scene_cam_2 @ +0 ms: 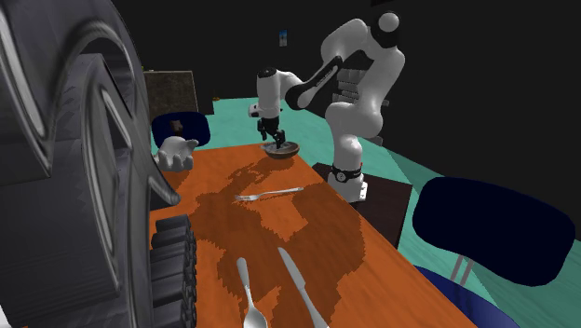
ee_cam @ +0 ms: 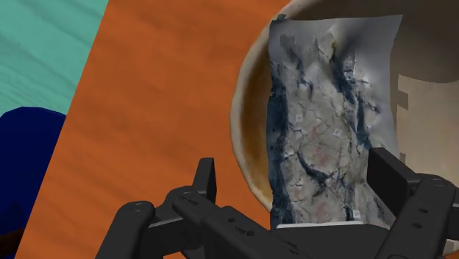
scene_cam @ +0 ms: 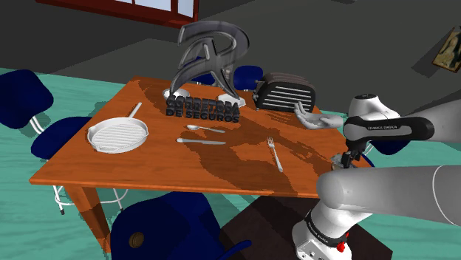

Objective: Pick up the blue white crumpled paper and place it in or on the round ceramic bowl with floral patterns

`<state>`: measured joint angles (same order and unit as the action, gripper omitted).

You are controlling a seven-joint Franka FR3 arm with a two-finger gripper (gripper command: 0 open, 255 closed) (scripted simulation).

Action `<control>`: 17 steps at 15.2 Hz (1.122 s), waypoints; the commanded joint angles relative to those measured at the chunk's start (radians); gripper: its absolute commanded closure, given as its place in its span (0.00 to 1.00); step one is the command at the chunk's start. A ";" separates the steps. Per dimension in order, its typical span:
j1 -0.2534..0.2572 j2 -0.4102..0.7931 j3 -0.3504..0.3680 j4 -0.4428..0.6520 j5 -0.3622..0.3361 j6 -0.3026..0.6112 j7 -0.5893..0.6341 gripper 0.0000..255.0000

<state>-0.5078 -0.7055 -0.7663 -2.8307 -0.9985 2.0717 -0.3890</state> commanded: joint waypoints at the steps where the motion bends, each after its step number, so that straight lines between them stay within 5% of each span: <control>1: -0.001 0.005 -0.005 -0.003 -0.003 -0.001 0.000 1.00; 15: -0.011 -0.043 0.046 0.017 0.042 -0.060 -0.029 1.00; 16: -0.011 -0.043 0.046 0.017 0.042 -0.060 -0.029 0.00; 17: -0.018 -0.058 -0.036 0.092 0.184 -0.086 -0.056 0.00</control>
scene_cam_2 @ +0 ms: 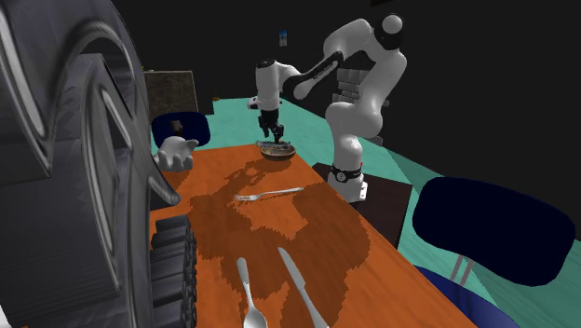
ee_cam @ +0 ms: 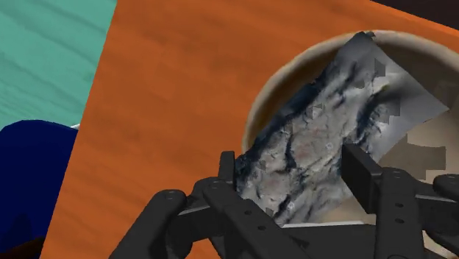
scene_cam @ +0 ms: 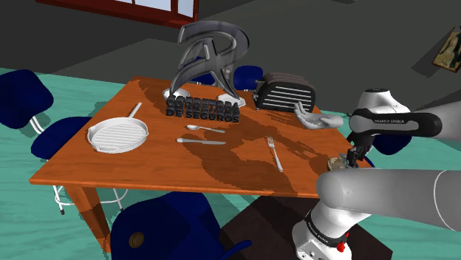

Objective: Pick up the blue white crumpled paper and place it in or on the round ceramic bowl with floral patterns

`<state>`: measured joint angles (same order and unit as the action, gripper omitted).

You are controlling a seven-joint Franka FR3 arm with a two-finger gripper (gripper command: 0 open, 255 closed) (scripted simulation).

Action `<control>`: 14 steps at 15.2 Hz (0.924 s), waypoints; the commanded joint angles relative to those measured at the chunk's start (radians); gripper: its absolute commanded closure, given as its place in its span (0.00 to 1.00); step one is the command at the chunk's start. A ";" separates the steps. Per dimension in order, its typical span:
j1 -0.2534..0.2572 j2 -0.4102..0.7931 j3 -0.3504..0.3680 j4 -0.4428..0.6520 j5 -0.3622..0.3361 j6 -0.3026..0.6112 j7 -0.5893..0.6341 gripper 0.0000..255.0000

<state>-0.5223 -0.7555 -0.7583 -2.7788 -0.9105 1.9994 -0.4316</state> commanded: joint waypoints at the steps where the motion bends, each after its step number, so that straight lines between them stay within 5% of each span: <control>1: -0.008 -0.021 -0.133 0.111 0.226 -0.042 -0.028 0.00; 5: -0.052 -0.097 -0.498 0.286 0.640 -0.140 0.019 0.00; 14: -0.027 -0.093 -0.547 0.201 0.609 -0.035 0.032 0.00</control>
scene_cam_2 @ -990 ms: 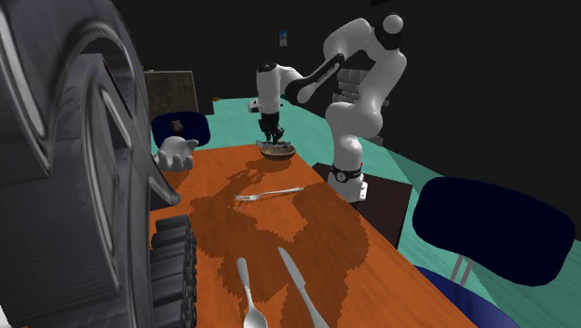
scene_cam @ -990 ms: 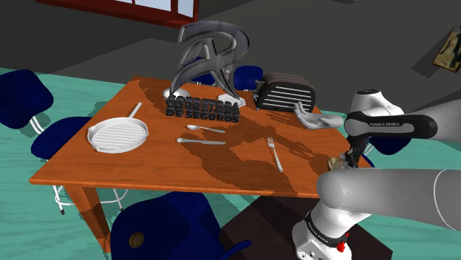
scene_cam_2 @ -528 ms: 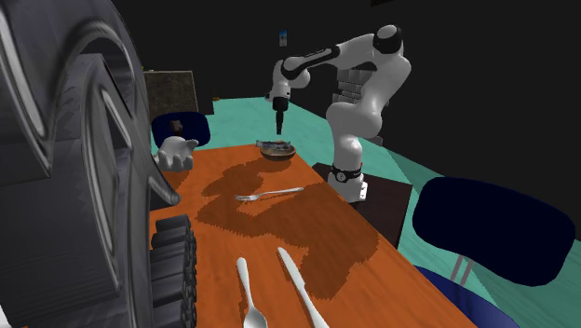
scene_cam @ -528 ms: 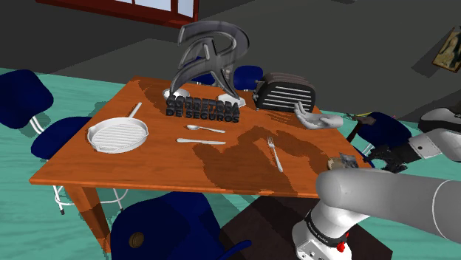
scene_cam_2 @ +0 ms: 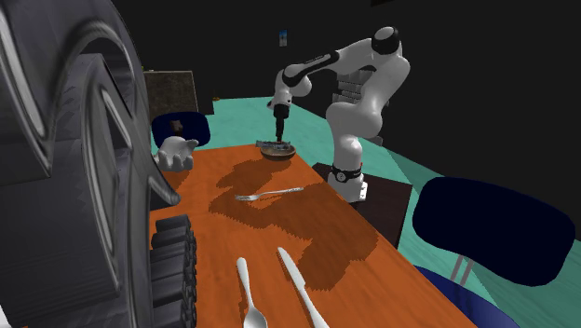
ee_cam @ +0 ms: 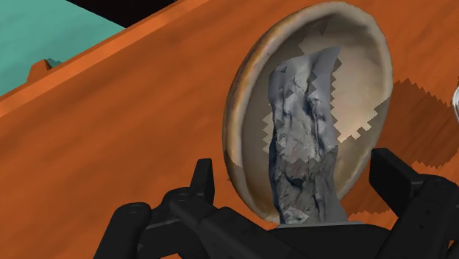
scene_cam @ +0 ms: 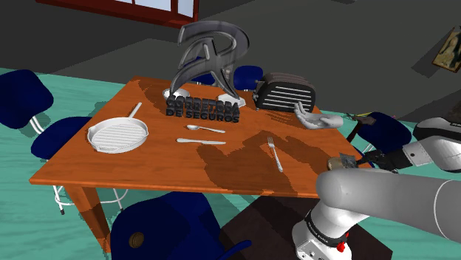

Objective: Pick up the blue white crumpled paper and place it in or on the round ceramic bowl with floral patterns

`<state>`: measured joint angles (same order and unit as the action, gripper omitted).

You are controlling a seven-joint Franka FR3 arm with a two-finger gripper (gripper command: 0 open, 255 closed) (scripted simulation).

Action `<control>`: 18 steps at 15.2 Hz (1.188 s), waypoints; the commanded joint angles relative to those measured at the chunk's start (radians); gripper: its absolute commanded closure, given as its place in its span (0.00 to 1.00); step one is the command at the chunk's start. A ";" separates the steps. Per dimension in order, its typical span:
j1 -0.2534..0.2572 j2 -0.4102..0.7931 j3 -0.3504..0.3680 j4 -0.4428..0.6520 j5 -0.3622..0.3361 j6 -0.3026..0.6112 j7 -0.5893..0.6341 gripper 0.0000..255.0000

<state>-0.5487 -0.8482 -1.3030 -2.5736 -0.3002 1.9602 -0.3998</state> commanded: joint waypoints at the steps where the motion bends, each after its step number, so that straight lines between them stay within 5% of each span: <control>1: 0.000 0.000 -0.002 -0.004 -0.001 0.004 0.000 0.00; 6: 0.000 0.000 -0.002 -0.004 -0.001 0.004 0.000 0.00; 7: 0.000 0.000 -0.002 -0.004 -0.001 0.004 0.000 1.00; 16: 0.000 0.000 -0.002 -0.004 -0.001 0.004 0.000 1.00; 17: 0.000 0.000 -0.002 -0.004 -0.001 0.004 0.000 0.00; 18: -0.035 0.051 0.135 -0.036 -0.038 0.026 0.100 0.00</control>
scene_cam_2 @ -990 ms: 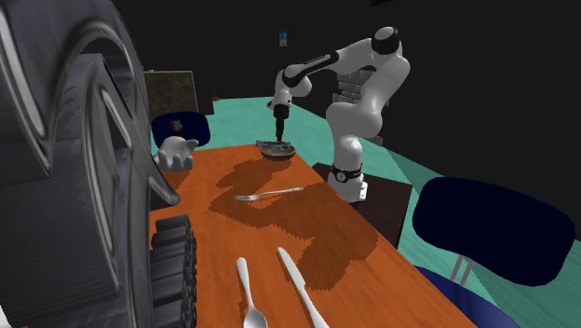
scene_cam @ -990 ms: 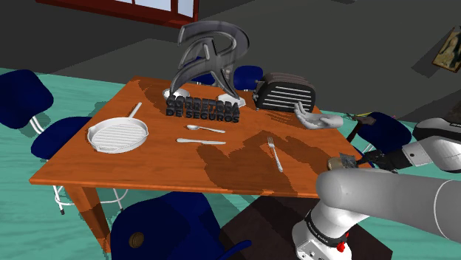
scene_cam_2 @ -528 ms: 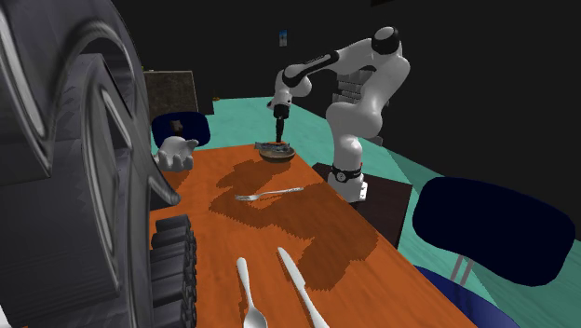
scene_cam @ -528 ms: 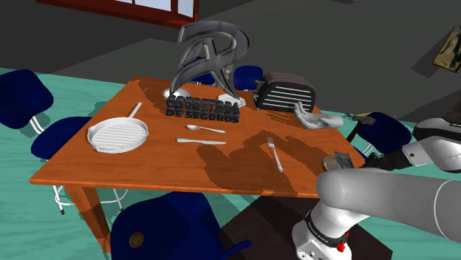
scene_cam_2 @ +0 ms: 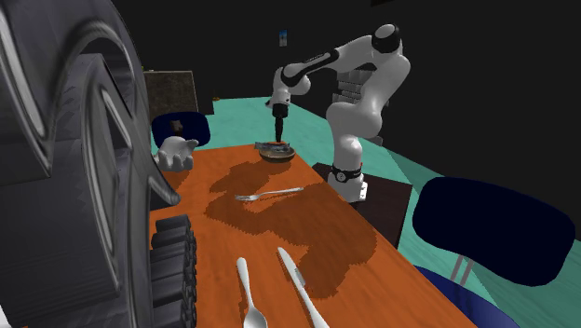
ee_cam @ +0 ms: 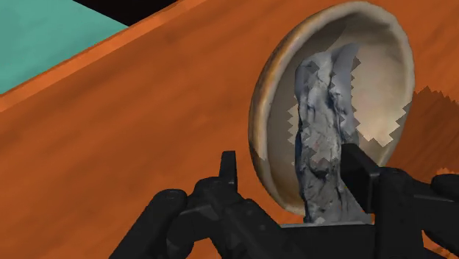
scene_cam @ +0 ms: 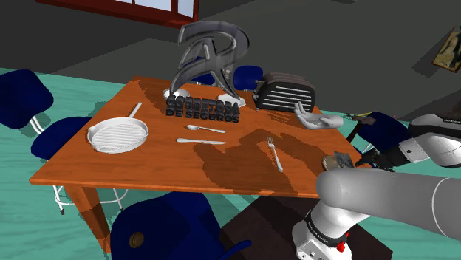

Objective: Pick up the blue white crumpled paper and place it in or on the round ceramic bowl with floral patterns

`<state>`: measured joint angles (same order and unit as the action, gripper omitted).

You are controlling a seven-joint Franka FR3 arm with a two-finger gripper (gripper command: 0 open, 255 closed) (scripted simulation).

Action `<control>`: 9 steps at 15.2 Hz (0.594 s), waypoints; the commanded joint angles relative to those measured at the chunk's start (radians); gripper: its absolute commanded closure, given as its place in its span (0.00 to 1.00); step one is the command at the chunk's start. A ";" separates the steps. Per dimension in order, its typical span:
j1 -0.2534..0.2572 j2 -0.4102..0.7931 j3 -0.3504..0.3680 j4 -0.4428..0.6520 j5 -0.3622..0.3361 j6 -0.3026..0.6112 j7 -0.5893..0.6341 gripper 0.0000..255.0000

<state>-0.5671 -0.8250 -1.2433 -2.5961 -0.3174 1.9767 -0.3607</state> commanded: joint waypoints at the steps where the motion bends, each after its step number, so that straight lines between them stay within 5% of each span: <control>1: -0.041 0.081 0.210 -0.034 -0.056 0.021 0.165 0.00; 3: -0.047 0.199 0.448 -0.038 -0.133 0.005 0.390 0.00; 6: 0.027 0.466 0.702 0.048 -0.227 -0.107 0.709 0.00; 7: 0.059 0.574 0.757 0.095 -0.247 -0.160 0.795 0.00; 9: 0.060 0.577 0.741 0.075 -0.260 -0.134 0.799 0.00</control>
<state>-0.5144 -0.2791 -0.5159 -2.5248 -0.5664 1.8449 0.4061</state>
